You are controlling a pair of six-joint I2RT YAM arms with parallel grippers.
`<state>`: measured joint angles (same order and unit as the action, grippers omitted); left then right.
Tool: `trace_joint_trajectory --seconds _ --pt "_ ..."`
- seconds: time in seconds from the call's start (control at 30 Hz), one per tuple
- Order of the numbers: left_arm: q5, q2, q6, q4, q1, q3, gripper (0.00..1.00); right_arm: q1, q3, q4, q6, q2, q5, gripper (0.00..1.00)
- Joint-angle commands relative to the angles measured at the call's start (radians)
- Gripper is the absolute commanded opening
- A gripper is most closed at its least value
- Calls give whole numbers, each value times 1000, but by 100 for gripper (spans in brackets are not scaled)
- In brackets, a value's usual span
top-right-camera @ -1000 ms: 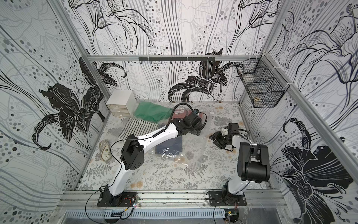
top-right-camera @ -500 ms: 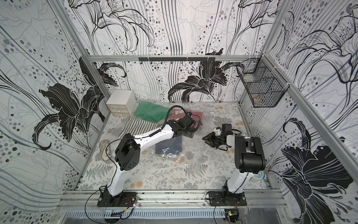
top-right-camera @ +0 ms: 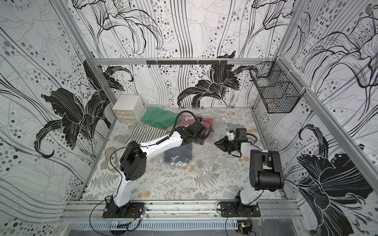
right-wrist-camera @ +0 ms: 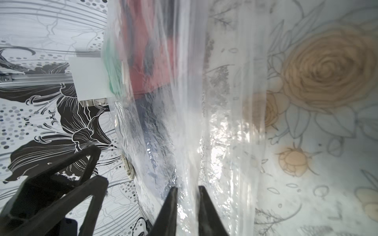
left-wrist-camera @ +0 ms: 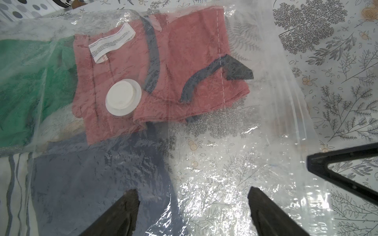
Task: Take the tank top out of the vacuum bag
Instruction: Open the vacuum bag at the center of the board.
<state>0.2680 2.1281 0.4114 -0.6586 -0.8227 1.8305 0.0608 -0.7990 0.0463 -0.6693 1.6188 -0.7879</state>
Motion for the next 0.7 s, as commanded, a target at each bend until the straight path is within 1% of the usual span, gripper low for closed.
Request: trace_joint_trajectory --seconds 0.0,0.1,0.17,0.23,0.3,0.37,0.43,0.53,0.67 --pt "-15 -29 -10 38 2 9 86 -6 -12 -7 -39 6 -58 9" --pt "-44 -54 -21 66 -5 -5 85 -10 2 -88 -109 4 -95 8" --pt "-70 -86 -29 89 -17 -27 85 -19 -7 -74 -109 -14 -87 5" --pt "-88 -126 -22 115 -30 -68 85 -23 -16 -59 -100 -28 -70 4" --pt "-127 -174 -7 155 -42 -125 85 -24 -16 -68 -111 -20 -73 0" --pt "-163 -220 7 199 -55 -178 85 -24 -2 -117 -156 -10 -92 0" --pt "-198 -246 28 211 -68 -194 86 -28 9 -162 -201 -7 -106 0" --pt "-221 -227 40 190 -95 -152 88 -46 5 -157 -228 -31 -88 0" --pt "-215 -110 47 75 -134 7 88 -58 5 -157 -277 -66 -66 0"
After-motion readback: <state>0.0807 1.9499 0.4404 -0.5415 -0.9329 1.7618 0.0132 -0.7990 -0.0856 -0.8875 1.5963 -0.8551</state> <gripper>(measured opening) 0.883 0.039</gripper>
